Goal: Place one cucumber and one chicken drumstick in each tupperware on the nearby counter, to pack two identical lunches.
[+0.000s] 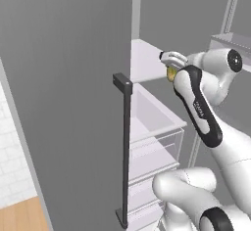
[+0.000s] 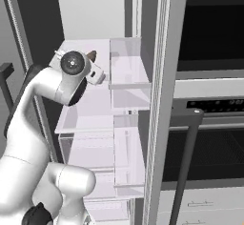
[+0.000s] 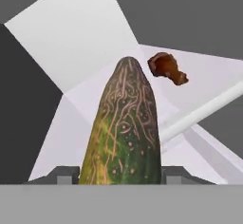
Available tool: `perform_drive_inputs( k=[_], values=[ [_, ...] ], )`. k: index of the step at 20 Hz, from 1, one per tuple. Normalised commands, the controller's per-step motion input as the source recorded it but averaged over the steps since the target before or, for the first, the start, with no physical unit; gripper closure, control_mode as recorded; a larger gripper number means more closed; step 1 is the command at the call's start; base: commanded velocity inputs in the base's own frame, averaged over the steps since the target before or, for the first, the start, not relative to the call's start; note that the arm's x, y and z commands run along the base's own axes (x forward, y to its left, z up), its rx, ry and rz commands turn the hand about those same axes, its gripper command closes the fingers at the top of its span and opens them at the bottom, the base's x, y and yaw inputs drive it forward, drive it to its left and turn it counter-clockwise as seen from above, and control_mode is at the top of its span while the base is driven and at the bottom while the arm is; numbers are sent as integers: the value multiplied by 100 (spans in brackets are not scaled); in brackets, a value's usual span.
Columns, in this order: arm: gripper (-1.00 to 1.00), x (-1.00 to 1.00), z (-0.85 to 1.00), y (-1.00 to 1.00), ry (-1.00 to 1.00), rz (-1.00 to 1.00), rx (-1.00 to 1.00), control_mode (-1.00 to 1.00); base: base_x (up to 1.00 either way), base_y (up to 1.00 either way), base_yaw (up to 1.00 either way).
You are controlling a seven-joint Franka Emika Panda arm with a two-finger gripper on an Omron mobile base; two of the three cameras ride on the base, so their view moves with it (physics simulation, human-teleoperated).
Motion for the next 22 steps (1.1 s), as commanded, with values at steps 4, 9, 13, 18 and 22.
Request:
perform_drive_inputs(
  k=[4,9,13,18,22],
  values=[
    [100,-100,-14,-11,0,0,-14,-100,0,0,0],
    [100,-100,-87,15,20,16,-39,-100,0,0,0],
    [100,-100,-100,29,35,22,-49,-100,0,0,0],
    [100,0,0,0,0,0,0,100,-100,19,19],
    [100,0,0,0,0,0,0,100,-100,-23,3]
  ],
)
